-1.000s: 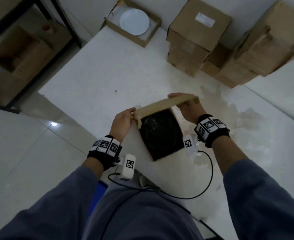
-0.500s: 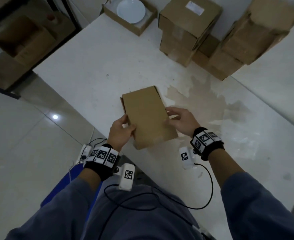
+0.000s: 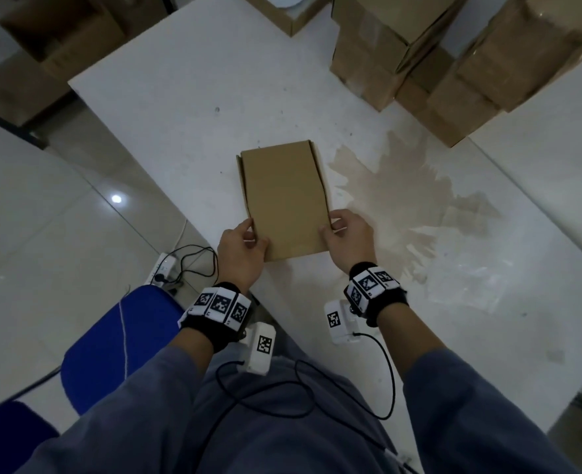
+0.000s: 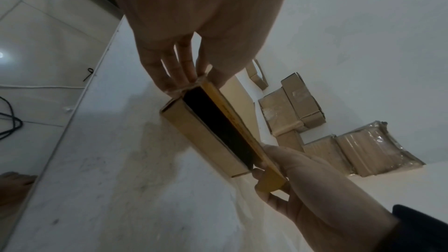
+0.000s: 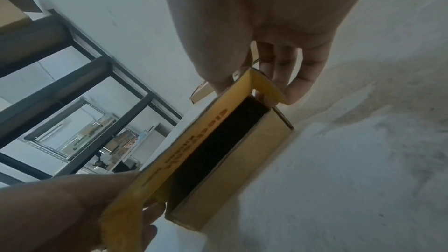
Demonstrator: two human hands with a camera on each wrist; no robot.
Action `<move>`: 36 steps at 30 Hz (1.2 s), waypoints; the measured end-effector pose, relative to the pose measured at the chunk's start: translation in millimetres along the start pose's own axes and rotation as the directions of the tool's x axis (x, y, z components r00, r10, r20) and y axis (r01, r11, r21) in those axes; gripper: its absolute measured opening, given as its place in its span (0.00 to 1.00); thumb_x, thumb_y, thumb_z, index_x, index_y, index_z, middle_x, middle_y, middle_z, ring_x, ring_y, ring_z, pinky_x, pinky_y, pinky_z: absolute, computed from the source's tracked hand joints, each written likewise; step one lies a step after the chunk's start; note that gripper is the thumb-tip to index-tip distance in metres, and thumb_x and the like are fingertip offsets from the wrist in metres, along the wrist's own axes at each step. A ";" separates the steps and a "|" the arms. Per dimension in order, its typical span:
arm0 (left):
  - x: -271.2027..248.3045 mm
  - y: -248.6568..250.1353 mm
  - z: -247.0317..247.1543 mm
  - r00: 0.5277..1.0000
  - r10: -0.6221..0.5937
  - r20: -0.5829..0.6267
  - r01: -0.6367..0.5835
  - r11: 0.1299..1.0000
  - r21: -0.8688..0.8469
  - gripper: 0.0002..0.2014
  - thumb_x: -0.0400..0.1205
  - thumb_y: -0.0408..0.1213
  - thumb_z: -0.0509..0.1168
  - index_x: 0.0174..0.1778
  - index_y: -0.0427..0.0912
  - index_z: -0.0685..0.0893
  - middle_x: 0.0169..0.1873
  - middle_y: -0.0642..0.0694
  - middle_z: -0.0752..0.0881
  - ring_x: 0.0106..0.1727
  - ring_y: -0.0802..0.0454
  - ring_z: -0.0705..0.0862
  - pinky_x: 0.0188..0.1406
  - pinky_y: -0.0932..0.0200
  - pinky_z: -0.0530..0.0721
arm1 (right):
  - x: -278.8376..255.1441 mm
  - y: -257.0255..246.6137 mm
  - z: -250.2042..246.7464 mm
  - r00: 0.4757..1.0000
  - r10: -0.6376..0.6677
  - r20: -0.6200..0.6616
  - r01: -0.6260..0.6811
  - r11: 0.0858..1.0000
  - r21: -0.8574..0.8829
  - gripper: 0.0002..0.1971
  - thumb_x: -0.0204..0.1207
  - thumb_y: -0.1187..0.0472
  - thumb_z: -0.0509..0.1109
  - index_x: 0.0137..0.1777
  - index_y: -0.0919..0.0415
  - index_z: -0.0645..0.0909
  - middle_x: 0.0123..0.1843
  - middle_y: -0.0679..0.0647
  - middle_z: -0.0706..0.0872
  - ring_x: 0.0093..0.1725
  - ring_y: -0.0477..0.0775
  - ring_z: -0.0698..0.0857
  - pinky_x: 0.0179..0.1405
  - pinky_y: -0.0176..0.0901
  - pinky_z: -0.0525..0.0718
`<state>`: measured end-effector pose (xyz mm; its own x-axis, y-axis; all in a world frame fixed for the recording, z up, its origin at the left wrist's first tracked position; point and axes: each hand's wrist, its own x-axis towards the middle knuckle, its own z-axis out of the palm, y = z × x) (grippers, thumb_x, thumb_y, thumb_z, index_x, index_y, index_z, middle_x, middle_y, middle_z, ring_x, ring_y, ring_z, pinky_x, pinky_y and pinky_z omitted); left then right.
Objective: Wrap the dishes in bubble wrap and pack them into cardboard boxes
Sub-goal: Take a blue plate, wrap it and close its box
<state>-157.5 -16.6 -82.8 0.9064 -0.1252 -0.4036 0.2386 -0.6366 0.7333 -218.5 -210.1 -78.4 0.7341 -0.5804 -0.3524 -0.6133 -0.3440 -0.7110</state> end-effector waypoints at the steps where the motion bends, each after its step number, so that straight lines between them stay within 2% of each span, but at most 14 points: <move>1: -0.9 -1.3 1.7 1.000 0.008 -0.010 -0.007 1.000 0.007 0.23 0.82 0.39 0.69 0.74 0.45 0.79 0.51 0.43 0.86 0.48 0.52 0.84 0.51 0.58 0.82 | -1.2 1.0 1.3 1.000 -0.006 -0.008 0.006 1.000 0.000 0.14 0.77 0.55 0.74 0.61 0.57 0.84 0.49 0.53 0.85 0.45 0.51 0.85 0.50 0.46 0.86; 5: -3.5 -8.5 8.3 0.999 0.008 -0.049 -0.007 1.000 0.018 0.22 0.82 0.41 0.68 0.74 0.48 0.80 0.51 0.43 0.87 0.49 0.52 0.85 0.50 0.62 0.78 | -5.5 4.6 3.9 0.999 -0.026 -0.030 0.025 0.999 -0.020 0.14 0.78 0.54 0.73 0.62 0.55 0.84 0.50 0.54 0.84 0.44 0.50 0.83 0.47 0.39 0.81; 10: -10.5 -8.3 13.8 0.990 0.026 -0.142 -0.029 0.999 -0.019 0.22 0.82 0.38 0.70 0.74 0.50 0.80 0.51 0.46 0.84 0.46 0.54 0.85 0.49 0.61 0.83 | -8.0 8.1 9.6 0.997 -0.015 -0.072 0.013 1.000 -0.028 0.14 0.78 0.54 0.73 0.63 0.49 0.82 0.50 0.53 0.83 0.45 0.52 0.83 0.47 0.46 0.85; 13: -13.7 -6.8 18.5 0.985 0.047 -0.163 -0.042 0.999 0.033 0.23 0.82 0.36 0.70 0.74 0.51 0.80 0.50 0.47 0.78 0.43 0.55 0.82 0.50 0.61 0.82 | -9.7 9.9 13.4 0.995 -0.035 -0.093 0.029 0.998 -0.062 0.16 0.79 0.55 0.71 0.66 0.45 0.80 0.51 0.52 0.79 0.44 0.50 0.82 0.45 0.46 0.84; 17: -17.9 -6.5 24.6 0.982 0.033 -0.185 -0.027 0.999 0.034 0.23 0.82 0.37 0.70 0.74 0.51 0.79 0.52 0.48 0.75 0.45 0.54 0.80 0.52 0.63 0.80 | -12.6 10.6 17.7 0.994 -0.030 -0.109 0.019 0.994 -0.107 0.16 0.80 0.54 0.70 0.66 0.43 0.77 0.54 0.49 0.78 0.43 0.47 0.81 0.41 0.45 0.83; 20: -21.6 -7.0 26.2 0.977 -0.033 -0.209 0.022 0.998 -0.054 0.20 0.81 0.39 0.72 0.69 0.51 0.80 0.54 0.46 0.75 0.45 0.54 0.81 0.51 0.60 0.82 | -13.1 15.4 17.6 0.991 0.057 -0.123 -0.059 0.998 -0.012 0.16 0.78 0.51 0.73 0.62 0.48 0.73 0.52 0.49 0.81 0.44 0.45 0.82 0.41 0.45 0.82; 23: -25.3 -11.0 25.9 0.972 -0.135 -0.192 0.097 0.976 -0.198 0.17 0.79 0.42 0.73 0.62 0.48 0.79 0.52 0.45 0.83 0.46 0.54 0.84 0.50 0.56 0.85 | -14.6 24.9 17.5 0.985 0.125 -0.117 -0.112 0.988 0.109 0.13 0.75 0.47 0.75 0.51 0.54 0.78 0.47 0.49 0.85 0.44 0.47 0.84 0.44 0.46 0.86; 24: -27.4 -13.7 25.9 0.970 -0.178 -0.168 0.134 0.961 -0.242 0.17 0.79 0.43 0.74 0.61 0.47 0.79 0.51 0.45 0.85 0.48 0.53 0.85 0.50 0.57 0.84 | -16.5 27.9 17.6 0.984 0.139 -0.112 -0.120 0.980 0.158 0.13 0.75 0.49 0.75 0.50 0.55 0.79 0.46 0.49 0.85 0.43 0.46 0.84 0.45 0.44 0.86; 27: -34.2 -21.3 26.5 0.957 -0.278 -0.081 0.232 0.903 -0.362 0.19 0.76 0.42 0.76 0.61 0.47 0.80 0.50 0.48 0.87 0.52 0.52 0.86 0.56 0.51 0.86 | -24.1 35.6 17.6 0.982 0.175 -0.074 -0.149 0.951 0.271 0.10 0.75 0.55 0.77 0.52 0.56 0.82 0.47 0.49 0.86 0.45 0.46 0.85 0.42 0.30 0.81; 29: -36.4 -25.2 27.0 0.949 -0.309 -0.054 0.263 0.878 -0.399 0.19 0.75 0.40 0.77 0.60 0.48 0.81 0.50 0.49 0.88 0.52 0.53 0.87 0.57 0.50 0.87 | -27.9 39.8 19.3 0.979 0.196 -0.060 -0.166 0.931 0.326 0.11 0.74 0.58 0.78 0.54 0.56 0.83 0.48 0.50 0.87 0.46 0.46 0.86 0.43 0.31 0.83; 32: -36.0 -26.9 26.3 0.948 -0.311 -0.060 0.265 0.882 -0.391 0.20 0.75 0.40 0.77 0.62 0.48 0.82 0.50 0.51 0.88 0.52 0.54 0.86 0.56 0.52 0.86 | -30.0 42.1 22.0 0.975 0.211 -0.066 -0.173 0.913 0.369 0.10 0.74 0.61 0.78 0.54 0.58 0.86 0.48 0.50 0.89 0.46 0.46 0.88 0.48 0.36 0.87; 36: -35.4 -28.4 27.1 0.957 -0.286 -0.056 0.251 0.905 -0.343 0.21 0.77 0.41 0.75 0.65 0.42 0.83 0.50 0.50 0.87 0.51 0.54 0.85 0.49 0.65 0.80 | -29.2 41.3 20.4 0.976 0.208 -0.069 -0.164 0.901 0.401 0.09 0.74 0.64 0.78 0.54 0.61 0.88 0.42 0.45 0.88 0.41 0.37 0.86 0.44 0.28 0.83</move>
<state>-205.8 -14.7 -104.3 0.8181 0.1047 -0.5655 0.5630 -0.3464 0.7504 -259.3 -192.2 -109.9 0.5688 -0.6885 -0.4500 -0.5562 0.0811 -0.8271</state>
